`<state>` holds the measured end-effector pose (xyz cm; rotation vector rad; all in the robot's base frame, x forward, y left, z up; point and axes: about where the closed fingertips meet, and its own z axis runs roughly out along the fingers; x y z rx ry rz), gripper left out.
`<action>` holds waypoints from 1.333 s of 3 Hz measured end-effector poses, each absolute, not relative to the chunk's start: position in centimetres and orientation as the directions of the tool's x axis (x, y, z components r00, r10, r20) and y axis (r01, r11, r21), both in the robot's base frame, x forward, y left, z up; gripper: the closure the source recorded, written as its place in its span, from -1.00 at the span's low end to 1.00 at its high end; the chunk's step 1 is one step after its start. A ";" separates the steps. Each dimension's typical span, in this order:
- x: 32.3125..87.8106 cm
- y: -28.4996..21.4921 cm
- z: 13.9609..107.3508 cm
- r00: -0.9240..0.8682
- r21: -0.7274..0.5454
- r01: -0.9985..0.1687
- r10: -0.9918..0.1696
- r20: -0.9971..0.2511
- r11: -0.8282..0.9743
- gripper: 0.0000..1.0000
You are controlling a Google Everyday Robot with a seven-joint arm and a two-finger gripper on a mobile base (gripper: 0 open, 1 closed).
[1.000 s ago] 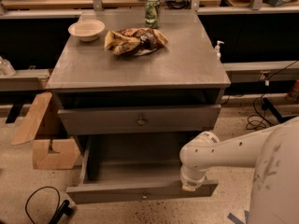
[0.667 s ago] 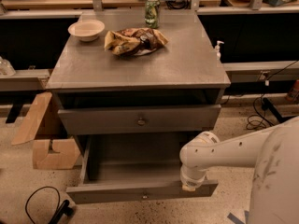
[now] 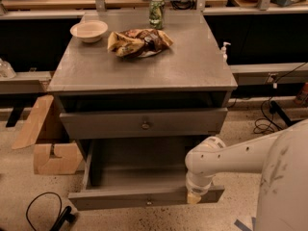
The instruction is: Open middle drawer
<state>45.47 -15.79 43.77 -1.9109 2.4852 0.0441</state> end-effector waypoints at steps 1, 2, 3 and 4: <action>45.4 -15.8 43.7 -0.257 0.020 -0.966 -0.966 -0.021 0.256 -0.99; 45.4 -15.8 43.7 -0.257 0.020 -0.966 -0.966 -0.021 0.256 -1.00; 45.9 -15.8 46.8 -0.233 -0.045 -0.972 -0.972 0.029 0.231 -0.97; 48.1 -14.9 51.7 -0.194 -0.148 -0.972 -0.978 0.078 0.181 -0.52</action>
Offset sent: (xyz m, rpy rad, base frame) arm -0.0006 -0.0001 -0.0006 -0.0003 0.0016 0.0003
